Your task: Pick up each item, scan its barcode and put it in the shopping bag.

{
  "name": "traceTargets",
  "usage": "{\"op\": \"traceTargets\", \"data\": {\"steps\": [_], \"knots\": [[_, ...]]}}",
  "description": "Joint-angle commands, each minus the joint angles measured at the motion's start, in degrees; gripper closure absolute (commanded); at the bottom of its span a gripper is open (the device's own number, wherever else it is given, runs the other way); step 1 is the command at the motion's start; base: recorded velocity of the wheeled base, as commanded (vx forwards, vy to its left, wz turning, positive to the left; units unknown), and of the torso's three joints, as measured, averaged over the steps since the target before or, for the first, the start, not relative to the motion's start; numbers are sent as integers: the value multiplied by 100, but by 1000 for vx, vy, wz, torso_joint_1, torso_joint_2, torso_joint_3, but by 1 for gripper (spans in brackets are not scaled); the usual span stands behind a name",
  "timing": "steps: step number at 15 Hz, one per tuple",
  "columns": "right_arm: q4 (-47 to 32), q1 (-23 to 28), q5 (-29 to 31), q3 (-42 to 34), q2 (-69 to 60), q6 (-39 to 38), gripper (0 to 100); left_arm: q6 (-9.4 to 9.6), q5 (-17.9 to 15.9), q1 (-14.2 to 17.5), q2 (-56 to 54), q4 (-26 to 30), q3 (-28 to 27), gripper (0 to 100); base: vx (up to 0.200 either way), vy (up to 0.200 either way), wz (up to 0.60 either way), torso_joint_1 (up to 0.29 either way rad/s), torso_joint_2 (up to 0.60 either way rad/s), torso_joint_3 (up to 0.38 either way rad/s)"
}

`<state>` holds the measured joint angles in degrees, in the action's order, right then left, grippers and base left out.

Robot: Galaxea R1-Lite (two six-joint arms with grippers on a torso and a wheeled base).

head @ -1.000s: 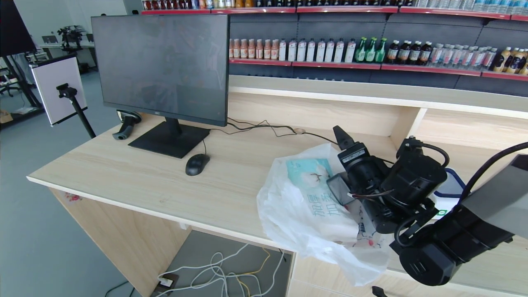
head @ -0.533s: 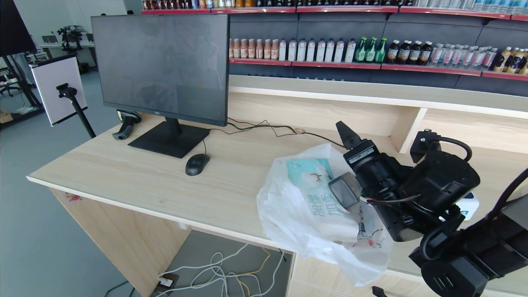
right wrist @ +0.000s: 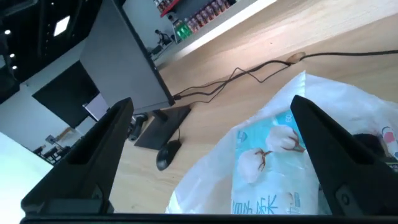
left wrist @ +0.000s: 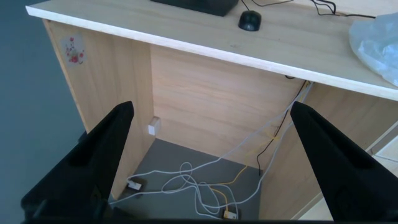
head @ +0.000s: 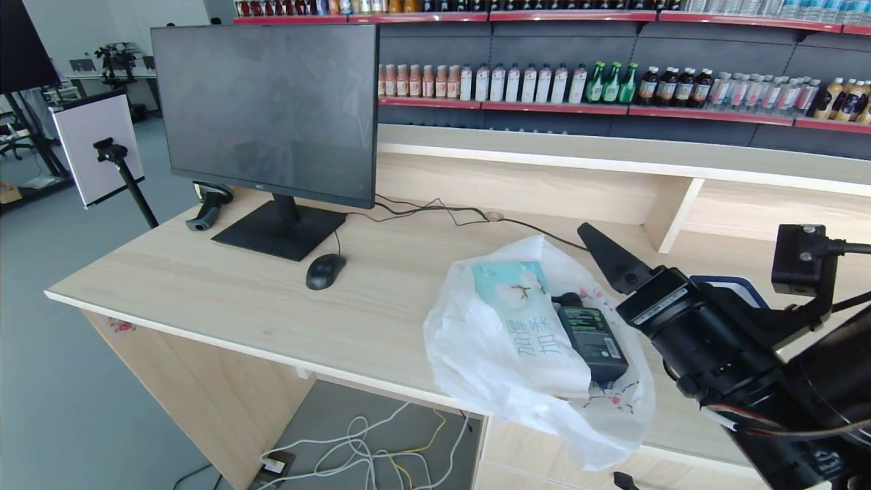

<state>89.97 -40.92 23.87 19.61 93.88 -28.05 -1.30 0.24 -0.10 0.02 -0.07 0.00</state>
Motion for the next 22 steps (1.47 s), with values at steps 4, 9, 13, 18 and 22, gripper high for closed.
{"op": "traceTargets", "data": {"steps": [4, 9, 13, 18, 22], "knots": [[3, -12, -1200, -1487, -1434, 1689, 0, -1, 2, 1, -2, -1, 0, 0, 0, 0, 0, 0, 0, 0], [-383, -3, -1596, -1961, -2234, 2990, 0, -19, 2, 1, -2, -1, 0, 0, 0, 0, 0, 0, 0, 0], [-3908, -214, -2150, -1961, -4325, 3007, 0, -10, 2, 1, -2, -1, 0, 0, 0, 0, 0, 0, 0, 0], [-8689, -434, -2782, -1953, -8272, 3587, 0, -19, 2, 1, -2, -1, 0, 0, 0, 0, 0, 0, 0, 0], [-9093, 216, -2695, -1812, -8694, 3561, 0, -28, 2, 10, -2, -1, 0, 0, 0, 0, 0, 0, 0, 0]]}}
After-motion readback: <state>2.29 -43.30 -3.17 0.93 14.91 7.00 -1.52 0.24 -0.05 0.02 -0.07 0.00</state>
